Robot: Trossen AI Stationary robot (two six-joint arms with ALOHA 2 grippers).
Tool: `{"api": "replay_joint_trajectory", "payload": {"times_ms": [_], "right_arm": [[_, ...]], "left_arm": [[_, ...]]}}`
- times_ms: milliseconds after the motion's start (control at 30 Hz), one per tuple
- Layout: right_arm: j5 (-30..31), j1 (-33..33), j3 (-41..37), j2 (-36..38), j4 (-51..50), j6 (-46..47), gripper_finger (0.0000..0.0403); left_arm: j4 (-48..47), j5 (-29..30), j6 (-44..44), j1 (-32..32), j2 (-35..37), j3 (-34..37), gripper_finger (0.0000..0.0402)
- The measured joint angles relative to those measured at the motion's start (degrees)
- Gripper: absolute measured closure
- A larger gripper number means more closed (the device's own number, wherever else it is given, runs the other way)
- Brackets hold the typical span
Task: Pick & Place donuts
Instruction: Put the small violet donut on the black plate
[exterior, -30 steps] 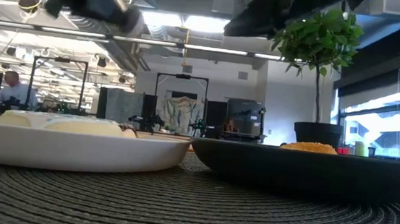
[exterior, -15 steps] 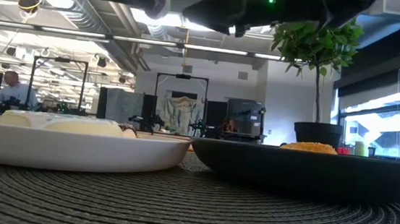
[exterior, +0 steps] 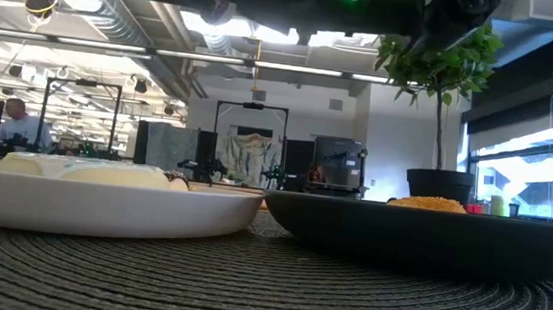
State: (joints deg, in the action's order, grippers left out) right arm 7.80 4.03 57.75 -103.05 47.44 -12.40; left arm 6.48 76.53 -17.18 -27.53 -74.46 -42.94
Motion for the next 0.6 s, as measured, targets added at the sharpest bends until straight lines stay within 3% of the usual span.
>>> {"api": "replay_joint_trajectory", "payload": {"times_ms": [267, 600], "right_arm": [[0.1, 0.0, 1.0, -0.6, -0.3, 0.0, 0.0277], [1.7, -0.2, 1.0, -0.6, -0.6, -0.7, 0.0392]], "left_arm": [[0.1, 0.0, 0.4, 0.0, 0.0, 0.0, 0.0390], [0.2, 0.0, 1.1, -0.2, 0.0, 0.0, 0.0380]]}}
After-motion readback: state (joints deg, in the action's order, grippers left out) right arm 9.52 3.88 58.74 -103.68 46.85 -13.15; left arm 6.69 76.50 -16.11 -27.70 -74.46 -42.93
